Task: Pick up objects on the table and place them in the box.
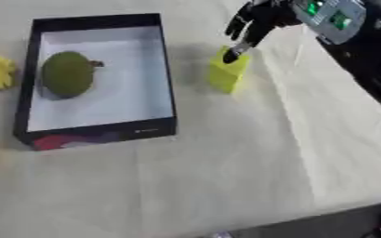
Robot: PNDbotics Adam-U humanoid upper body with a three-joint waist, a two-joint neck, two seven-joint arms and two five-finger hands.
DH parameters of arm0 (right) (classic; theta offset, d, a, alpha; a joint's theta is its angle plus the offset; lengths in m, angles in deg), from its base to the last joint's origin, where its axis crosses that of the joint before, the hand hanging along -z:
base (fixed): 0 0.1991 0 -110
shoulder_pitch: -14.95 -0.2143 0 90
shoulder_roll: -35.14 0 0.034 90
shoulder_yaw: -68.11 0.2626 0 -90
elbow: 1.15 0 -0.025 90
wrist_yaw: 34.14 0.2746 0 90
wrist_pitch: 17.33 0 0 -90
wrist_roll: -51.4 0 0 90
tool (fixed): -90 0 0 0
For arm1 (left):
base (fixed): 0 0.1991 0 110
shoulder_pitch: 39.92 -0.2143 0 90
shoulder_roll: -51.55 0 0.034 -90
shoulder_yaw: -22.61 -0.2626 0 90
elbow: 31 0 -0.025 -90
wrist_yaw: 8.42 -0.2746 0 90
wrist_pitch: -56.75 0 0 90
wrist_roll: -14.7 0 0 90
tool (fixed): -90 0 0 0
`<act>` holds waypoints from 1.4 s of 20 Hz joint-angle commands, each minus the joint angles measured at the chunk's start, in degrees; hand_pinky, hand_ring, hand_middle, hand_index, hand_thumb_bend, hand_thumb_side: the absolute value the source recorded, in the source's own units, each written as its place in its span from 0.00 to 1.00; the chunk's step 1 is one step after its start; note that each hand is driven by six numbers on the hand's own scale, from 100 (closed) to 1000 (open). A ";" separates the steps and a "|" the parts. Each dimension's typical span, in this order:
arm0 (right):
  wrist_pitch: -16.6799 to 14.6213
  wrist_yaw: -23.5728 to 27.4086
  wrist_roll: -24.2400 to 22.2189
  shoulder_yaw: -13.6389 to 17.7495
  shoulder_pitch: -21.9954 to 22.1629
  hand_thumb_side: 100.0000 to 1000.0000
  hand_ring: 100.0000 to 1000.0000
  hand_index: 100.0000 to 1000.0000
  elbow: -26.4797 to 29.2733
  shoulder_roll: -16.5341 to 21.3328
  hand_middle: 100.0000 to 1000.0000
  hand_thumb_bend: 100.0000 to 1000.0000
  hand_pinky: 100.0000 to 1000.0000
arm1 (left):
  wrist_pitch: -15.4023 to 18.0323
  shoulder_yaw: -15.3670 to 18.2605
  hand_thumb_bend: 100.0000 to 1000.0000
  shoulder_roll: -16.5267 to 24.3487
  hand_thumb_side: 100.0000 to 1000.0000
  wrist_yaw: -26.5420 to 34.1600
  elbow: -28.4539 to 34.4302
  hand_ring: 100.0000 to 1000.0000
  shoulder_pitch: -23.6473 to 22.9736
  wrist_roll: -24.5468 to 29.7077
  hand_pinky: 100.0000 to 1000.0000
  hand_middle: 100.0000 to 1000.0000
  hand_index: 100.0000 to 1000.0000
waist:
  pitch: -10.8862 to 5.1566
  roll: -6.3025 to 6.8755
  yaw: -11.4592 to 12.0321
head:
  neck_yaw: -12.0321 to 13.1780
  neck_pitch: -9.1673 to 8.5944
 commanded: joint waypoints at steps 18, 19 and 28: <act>-0.21 0.58 -5.96 -0.50 -1.21 0.03 0.83 0.91 0.93 0.90 0.81 0.58 0.87 | 0.11 0.12 0.77 2.28 0.67 0.13 1.21 0.86 1.12 0.08 0.73 0.86 0.90 | 0.09 -1.04 0.49 | -0.40 0.32; -0.31 0.45 -6.26 -0.61 -1.21 0.03 0.83 0.91 0.61 0.51 0.81 0.58 0.87 | 0.07 0.06 0.77 2.31 0.67 0.12 1.22 0.86 1.13 0.10 0.73 0.86 0.90 | 0.08 -1.04 0.58 | -0.45 0.32; -1.92 -1.41 -6.68 -0.63 -1.73 0.00 0.79 0.85 -4.32 -2.31 0.75 0.66 0.87 | 0.05 -0.04 0.78 2.40 0.67 0.08 1.55 0.86 1.39 -0.08 0.73 0.85 0.90 | 0.27 -0.79 1.24 | -1.04 0.32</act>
